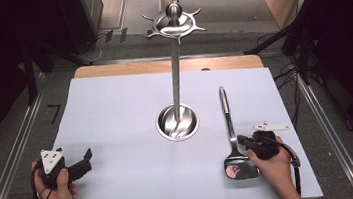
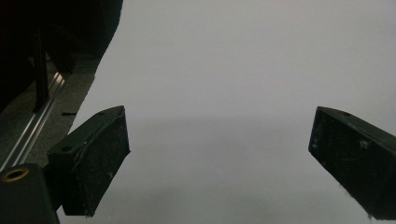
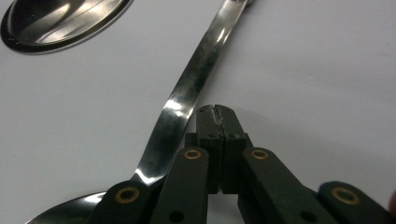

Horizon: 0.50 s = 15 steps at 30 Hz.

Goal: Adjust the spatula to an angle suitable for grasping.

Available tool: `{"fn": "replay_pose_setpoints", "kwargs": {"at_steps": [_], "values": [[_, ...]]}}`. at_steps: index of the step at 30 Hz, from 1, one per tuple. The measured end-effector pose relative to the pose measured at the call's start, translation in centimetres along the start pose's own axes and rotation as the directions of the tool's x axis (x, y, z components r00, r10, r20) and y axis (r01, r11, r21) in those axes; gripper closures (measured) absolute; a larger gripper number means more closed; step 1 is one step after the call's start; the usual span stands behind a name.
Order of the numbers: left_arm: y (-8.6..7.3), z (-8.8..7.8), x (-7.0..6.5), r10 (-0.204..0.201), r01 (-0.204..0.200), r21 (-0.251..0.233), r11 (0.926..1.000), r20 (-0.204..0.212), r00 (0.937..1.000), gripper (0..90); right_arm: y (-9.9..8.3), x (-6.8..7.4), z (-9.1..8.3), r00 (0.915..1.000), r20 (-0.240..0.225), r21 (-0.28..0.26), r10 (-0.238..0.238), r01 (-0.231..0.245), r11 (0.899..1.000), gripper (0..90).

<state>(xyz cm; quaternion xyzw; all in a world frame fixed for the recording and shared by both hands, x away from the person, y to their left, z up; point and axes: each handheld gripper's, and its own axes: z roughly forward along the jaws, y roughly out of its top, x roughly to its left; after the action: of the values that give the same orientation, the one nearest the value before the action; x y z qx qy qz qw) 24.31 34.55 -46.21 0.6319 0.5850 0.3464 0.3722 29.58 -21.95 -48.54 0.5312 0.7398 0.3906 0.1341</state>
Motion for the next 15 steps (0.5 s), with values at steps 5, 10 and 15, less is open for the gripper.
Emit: {"fn": "replay_pose_setpoints", "kwargs": {"at_steps": [5,10,15], "values": [[0.0,0.0,0.0,-0.001,0.001,0.001,1.0,0.0,1.0,4.4,-0.1,1.0,0.1,0.9996,-0.005,0.006,-0.026,0.026,1.0,90.0],[0.0,0.0,0.0,0.002,-0.002,0.003,1.0,0.001,1.0,4.4,-0.2,1.2,0.2,0.9992,-0.029,0.008,-0.027,0.027,1.0,90.0],[0.0,0.1,0.0,-0.002,0.002,0.006,1.0,0.002,1.0,4.4,0.9,0.9,-0.4,0.9992,0.015,-0.012,-0.037,0.038,0.999,69.7]]}}
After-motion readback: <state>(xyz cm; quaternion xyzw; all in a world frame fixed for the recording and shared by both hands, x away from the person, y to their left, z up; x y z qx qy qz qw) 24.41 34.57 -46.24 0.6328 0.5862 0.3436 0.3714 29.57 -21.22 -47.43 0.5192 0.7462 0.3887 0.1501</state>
